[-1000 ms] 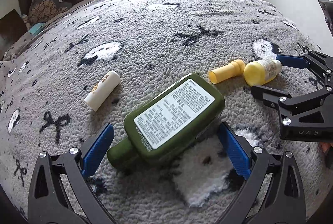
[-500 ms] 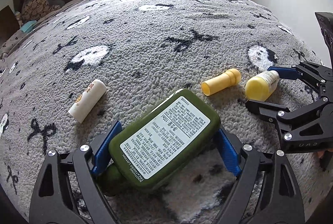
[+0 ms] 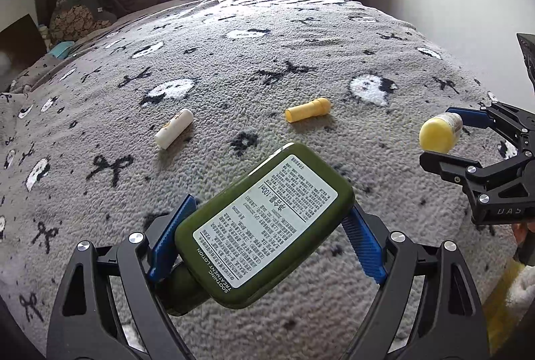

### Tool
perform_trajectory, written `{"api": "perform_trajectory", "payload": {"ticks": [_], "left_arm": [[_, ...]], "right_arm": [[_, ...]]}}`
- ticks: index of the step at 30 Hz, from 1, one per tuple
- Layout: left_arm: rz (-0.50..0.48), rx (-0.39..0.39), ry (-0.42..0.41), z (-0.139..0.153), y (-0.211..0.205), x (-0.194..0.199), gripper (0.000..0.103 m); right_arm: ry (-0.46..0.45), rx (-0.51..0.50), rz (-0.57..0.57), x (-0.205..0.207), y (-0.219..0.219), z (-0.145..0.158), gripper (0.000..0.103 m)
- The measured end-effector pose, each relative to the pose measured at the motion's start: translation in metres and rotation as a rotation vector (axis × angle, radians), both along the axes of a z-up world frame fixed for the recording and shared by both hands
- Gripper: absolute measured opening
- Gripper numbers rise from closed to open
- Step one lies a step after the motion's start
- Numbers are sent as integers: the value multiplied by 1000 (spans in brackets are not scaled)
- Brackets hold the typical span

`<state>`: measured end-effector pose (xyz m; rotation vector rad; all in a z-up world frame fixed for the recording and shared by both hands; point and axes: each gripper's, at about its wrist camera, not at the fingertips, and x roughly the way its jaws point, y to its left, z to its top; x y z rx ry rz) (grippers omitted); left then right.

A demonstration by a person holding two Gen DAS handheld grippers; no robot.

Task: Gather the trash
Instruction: 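Grasp the yellow bottle with the right tool while the left tool grasps the large green bottle, then carry the yellow bottle and green bottle down past the bed edge toward the bin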

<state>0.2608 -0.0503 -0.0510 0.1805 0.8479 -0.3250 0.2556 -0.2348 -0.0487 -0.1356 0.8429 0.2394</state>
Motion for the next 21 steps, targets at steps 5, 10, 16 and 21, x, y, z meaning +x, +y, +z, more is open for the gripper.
{"api": "perform_trajectory", "payload": {"ticks": [5, 10, 16, 21], "left_arm": [[5, -36, -24, 17, 3, -43, 82], [-3, -58, -46, 29, 2, -84, 82], [-20, -91, -61, 37, 5, -127, 82], [-32, -85, -64, 33, 6, -160, 82]], "right_arm": [[-63, -4, -20, -52, -8, 23, 85], [-119, 8, -37, -99, -14, 42, 85], [-166, 26, -43, -144, -16, 55, 85], [-166, 59, -46, -176, -15, 52, 85]]}}
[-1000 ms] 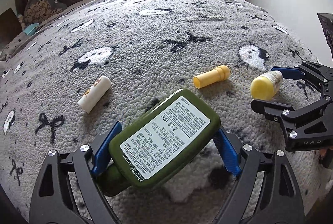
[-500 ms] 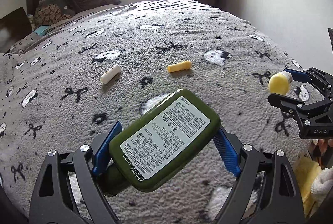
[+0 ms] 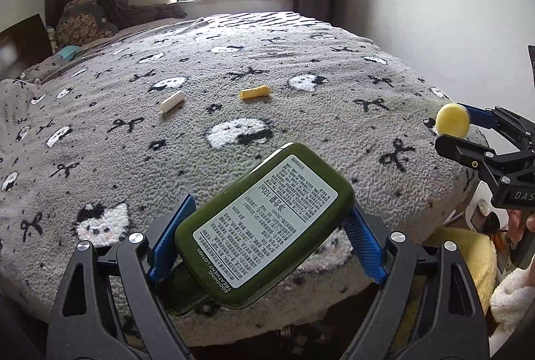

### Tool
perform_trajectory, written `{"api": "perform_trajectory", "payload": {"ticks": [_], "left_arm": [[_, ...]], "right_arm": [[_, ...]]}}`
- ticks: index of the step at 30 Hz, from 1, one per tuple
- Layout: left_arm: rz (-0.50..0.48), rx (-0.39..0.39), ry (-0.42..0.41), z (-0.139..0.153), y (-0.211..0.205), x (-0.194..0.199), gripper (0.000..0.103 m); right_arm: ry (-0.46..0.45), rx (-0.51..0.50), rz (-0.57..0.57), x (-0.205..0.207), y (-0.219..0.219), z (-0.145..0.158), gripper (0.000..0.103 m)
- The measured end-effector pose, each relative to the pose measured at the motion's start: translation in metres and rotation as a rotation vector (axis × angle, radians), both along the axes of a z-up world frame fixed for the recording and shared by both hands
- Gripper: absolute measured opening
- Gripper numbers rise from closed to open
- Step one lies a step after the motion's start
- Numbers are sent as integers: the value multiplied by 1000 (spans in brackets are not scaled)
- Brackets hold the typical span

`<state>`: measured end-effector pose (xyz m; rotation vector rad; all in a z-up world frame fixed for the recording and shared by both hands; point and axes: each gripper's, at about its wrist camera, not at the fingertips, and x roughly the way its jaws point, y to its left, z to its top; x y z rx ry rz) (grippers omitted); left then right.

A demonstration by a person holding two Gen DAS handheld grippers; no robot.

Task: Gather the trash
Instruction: 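Carry the yellow bottle and green bottle down past the bed edge toward the bin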

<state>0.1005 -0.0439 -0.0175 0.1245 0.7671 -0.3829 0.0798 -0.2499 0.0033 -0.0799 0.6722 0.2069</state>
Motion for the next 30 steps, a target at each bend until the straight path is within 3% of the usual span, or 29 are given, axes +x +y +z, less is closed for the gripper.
{"api": "perform_trajectory", "payload": {"ticks": [14, 30], "left_arm": [[0, -12, 59, -37, 13, -79, 82], [-13, 46, 301, -136, 18, -112, 82]], "right_arm": [[93, 101, -14, -67, 3, -39, 85], [300, 104, -47, -99, 14, -120, 85]]}}
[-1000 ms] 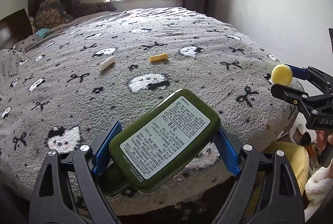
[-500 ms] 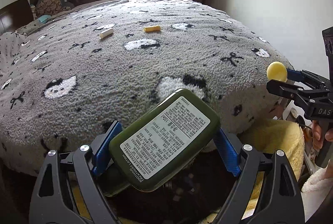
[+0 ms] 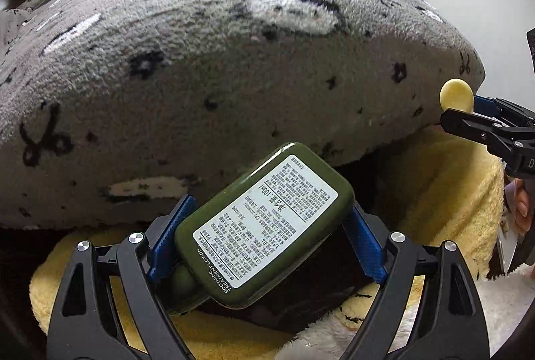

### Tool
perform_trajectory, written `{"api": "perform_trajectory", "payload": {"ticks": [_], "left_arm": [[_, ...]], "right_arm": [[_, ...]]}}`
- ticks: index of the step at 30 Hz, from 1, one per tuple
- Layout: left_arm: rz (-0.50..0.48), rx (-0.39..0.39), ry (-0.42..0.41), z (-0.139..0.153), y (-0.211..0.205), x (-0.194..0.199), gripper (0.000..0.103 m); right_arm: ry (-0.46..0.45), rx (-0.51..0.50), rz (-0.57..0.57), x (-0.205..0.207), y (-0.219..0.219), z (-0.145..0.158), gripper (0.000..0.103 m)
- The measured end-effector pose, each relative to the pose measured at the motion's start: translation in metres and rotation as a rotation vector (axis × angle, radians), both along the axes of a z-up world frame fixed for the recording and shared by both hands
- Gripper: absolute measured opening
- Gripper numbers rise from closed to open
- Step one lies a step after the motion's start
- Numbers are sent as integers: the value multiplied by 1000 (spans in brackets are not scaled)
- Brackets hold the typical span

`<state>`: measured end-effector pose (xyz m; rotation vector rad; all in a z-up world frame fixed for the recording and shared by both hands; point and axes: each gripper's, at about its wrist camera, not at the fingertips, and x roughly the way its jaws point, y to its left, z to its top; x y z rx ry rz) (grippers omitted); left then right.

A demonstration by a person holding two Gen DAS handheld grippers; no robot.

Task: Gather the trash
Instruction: 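Carry the yellow bottle and green bottle down past the bed edge toward the bin, then open both tools to drop the bottles into the bin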

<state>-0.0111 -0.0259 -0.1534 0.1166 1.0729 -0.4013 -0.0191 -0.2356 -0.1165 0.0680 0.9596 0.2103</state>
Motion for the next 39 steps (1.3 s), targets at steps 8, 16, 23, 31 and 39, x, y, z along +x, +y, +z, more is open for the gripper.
{"api": "perform_trajectory", "payload": {"ticks": [8, 16, 23, 31, 39], "left_arm": [[-2, 37, 117, -55, -8, 3, 82], [-15, 52, 224, -94, -15, 1, 82], [-39, 48, 306, -117, -26, 2, 82], [-60, 41, 367, -136, -35, 1, 82], [-45, 33, 403, -144, -29, 8, 82]], "right_arm": [[107, -3, 6, 5, 8, -41, 85], [216, 3, 9, 7, 15, -80, 85], [303, 64, 13, 9, 17, -103, 85], [367, 88, 29, 11, 26, -120, 85], [408, 113, 39, 11, 37, -133, 85]]}}
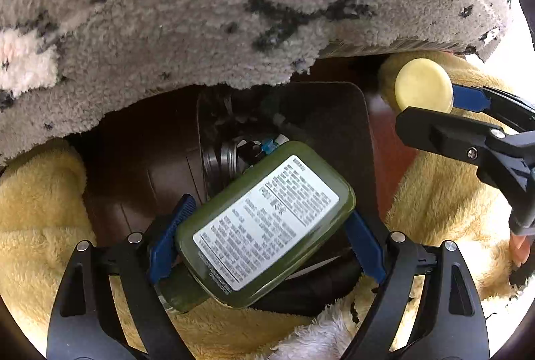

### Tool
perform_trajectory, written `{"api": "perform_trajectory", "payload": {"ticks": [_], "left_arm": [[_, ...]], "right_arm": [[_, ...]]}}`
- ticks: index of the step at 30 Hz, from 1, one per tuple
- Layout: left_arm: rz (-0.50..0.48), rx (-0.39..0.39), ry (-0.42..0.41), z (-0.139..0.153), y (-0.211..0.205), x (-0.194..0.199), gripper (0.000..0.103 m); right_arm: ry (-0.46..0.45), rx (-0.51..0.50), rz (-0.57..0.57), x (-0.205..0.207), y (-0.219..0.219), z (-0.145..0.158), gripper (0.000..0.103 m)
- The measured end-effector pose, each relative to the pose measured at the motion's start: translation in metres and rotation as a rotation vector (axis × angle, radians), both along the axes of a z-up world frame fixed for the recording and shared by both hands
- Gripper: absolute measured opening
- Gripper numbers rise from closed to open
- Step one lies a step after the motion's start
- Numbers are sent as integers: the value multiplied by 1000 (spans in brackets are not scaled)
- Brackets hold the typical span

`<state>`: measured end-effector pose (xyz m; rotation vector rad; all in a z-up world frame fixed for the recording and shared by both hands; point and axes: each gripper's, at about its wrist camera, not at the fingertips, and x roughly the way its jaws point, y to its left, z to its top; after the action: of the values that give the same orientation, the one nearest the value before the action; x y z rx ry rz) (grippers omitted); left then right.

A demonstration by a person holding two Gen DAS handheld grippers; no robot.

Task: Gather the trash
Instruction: 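Open both tools to drop the bottles into the bin, then raise both tools back over the bed toward the remaining items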

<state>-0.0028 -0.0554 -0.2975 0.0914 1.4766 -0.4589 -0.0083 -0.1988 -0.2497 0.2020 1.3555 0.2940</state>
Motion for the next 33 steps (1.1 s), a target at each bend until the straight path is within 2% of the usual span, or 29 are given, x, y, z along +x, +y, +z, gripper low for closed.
{"api": "perform_trajectory", "payload": {"ticks": [6, 11, 14, 22, 33], "left_arm": [[2, -8, -18, 3, 1, -3, 93], [2, 0, -39, 14, 1, 2, 95], [5, -7, -63, 28, 4, 5, 95], [45, -24, -185, 79, 20, 10, 95], [31, -35, -425, 169, 24, 18, 95]], "right_arm": [[-11, -7, -10, 7, -1, 4, 92], [-27, -26, -28, 13, -12, 14, 95], [-60, -70, -34, 15, -18, 24, 96], [-199, -118, -72, 17, -39, 72, 96], [-390, -113, -100, 27, -53, 138, 96]]}}
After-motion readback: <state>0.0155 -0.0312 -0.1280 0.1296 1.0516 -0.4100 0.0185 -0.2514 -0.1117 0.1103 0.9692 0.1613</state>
